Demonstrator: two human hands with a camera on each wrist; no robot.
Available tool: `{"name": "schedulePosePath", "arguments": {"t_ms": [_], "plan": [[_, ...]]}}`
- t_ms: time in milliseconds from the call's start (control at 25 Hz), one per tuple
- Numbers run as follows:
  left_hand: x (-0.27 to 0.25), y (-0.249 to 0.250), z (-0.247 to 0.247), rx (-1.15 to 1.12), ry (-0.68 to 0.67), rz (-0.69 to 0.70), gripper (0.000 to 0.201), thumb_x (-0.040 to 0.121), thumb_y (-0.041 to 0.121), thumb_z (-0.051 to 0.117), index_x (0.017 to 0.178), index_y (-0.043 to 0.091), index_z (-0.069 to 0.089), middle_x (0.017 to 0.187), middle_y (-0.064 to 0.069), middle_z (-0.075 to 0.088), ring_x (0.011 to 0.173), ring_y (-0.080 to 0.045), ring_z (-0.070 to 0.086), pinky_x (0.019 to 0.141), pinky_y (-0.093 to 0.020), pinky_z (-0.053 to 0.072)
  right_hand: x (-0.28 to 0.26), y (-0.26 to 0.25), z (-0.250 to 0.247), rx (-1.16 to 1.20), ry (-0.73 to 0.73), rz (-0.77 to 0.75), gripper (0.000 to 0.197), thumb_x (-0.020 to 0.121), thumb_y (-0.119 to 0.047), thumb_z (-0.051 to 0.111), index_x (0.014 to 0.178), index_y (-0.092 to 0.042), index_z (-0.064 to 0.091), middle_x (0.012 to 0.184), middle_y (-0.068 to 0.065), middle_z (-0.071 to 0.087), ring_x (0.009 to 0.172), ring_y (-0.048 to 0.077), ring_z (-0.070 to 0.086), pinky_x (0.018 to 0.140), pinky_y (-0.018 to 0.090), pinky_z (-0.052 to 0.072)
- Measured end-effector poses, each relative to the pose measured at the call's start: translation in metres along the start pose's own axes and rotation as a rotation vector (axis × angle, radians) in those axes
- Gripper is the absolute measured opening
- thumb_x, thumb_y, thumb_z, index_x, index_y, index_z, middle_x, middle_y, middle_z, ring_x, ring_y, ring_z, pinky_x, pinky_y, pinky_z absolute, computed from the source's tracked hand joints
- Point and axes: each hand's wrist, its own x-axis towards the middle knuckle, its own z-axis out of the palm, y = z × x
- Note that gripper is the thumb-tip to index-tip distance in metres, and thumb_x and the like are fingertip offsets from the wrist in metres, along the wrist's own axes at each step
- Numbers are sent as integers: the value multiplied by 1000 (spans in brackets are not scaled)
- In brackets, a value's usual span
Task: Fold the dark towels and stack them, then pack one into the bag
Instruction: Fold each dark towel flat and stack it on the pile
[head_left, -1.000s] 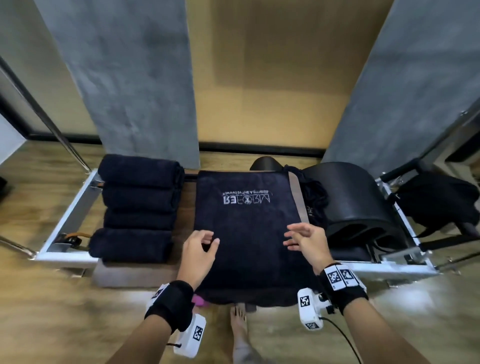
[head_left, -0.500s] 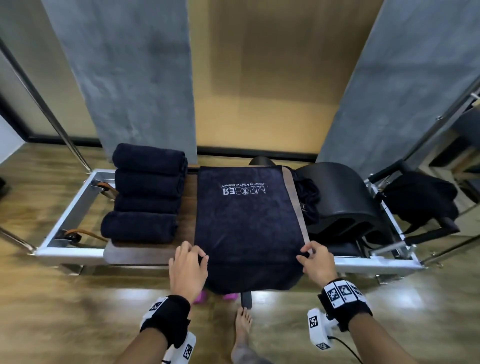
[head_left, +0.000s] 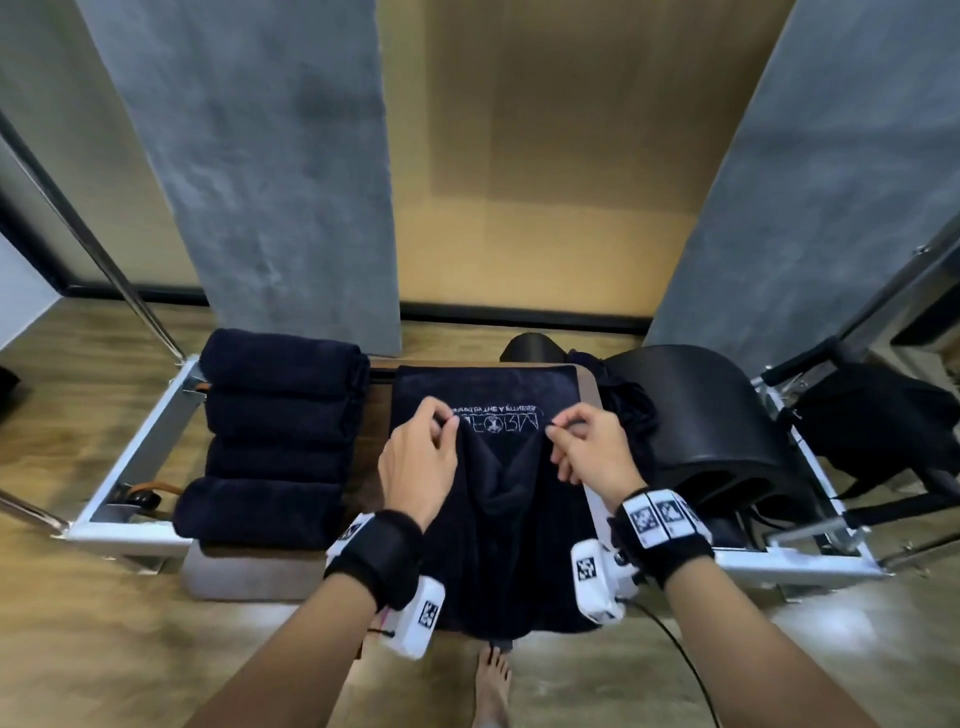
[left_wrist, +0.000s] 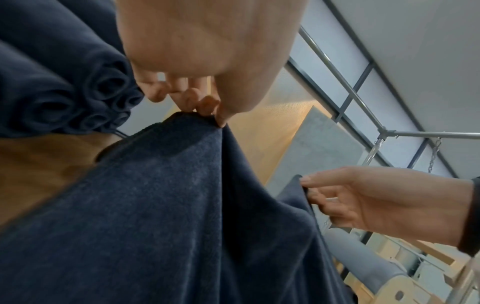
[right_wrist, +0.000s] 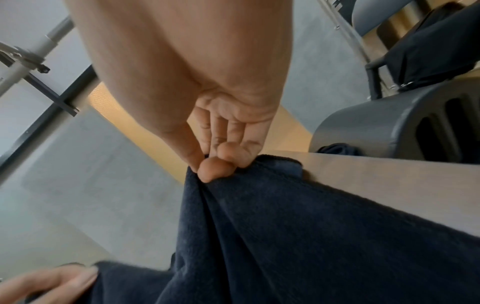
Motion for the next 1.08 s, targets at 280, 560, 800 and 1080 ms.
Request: {"name": "schedulePosePath", "arguments": {"t_ms": [280,560,800,1080], "plan": [[19,-37,44,-80,-247,-134,34,100,38,66,130,25,59,122,6,65,112,-16,63,99,-41,53,40,22,25,137,-127,147,34,101,-8,64,133,-15,55,101,17,73,63,33,72,47,31,56],[-34,-92,24,192,-286,-280,23,87,44,81,92,28,64,89,5,64,87,-23,66,76,-36,53,-9,95,8,-254,-96,336,28,87,-14,81,100,-10,56,51,11,61,28,20,42,33,20,30],[-30,-79,18,-295,-131,-401,16,100,17,68,87,12,60,61,-4,73,54,-22,73,58,-40,63,-21,76,3,206,-59,408,16,102,-8,61,106,-7,46,70,26,72,45,31,67,39,26,50],[-37,-82,1,-353,-137,-239,41,99,27,72,135,15,59,124,2,66,116,-12,62,107,-33,48,-38,62,-9,274,-21,212,42,100,-6,66,137,-17,51,111,23,70,94,36,74,85,53,62]]}}
